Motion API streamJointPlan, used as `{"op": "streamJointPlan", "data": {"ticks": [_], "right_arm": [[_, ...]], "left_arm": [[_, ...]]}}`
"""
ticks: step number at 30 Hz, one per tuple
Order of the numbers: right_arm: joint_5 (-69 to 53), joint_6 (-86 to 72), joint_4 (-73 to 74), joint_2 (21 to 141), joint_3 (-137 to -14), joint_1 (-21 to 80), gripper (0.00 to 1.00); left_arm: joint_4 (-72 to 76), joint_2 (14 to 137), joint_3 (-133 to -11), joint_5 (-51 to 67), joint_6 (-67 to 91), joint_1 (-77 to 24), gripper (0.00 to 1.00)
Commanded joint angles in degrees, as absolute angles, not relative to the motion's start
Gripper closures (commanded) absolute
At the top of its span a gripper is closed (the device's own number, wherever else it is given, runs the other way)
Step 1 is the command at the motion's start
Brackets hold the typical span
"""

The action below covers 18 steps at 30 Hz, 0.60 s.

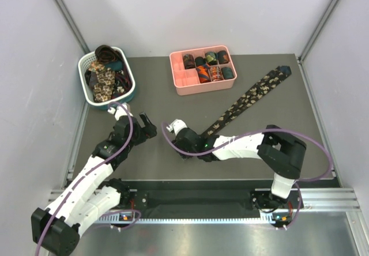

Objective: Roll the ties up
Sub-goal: Roll the tie

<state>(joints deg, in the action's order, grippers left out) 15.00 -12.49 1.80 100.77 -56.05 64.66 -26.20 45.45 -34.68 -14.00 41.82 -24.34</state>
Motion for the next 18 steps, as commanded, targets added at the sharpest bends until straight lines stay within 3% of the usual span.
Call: {"op": "streamJointPlan", "data": {"ticks": [1, 6, 10, 13, 18], "right_arm": [[17.75, -14.41, 1.94, 101.34, -57.66, 66.36, 0.47], [19.59, -16.26, 1.32, 102.21, -56.69, 67.85, 0.54], [20.65, -18.28, 0.44, 102.22, -55.99, 68.29, 0.85], [20.39, -19.51, -1.47, 100.90, -54.76, 68.20, 0.96], [16.18, -20.21, -4.56, 96.77, -51.51, 66.71, 1.00]], "left_arm": [[-25.58, 44.65, -34.45, -14.41, 40.87, -24.00, 0.04], [-25.14, 44.82, -34.37, -14.07, 40.08, -24.08, 0.04], [-22.94, 45.70, -33.49, -10.73, 37.62, -24.08, 0.04], [-22.50, 47.45, -33.31, -7.32, 37.09, -24.08, 0.04], [-16.89, 47.99, -30.15, -0.54, 35.42, -24.08, 0.04]]}}
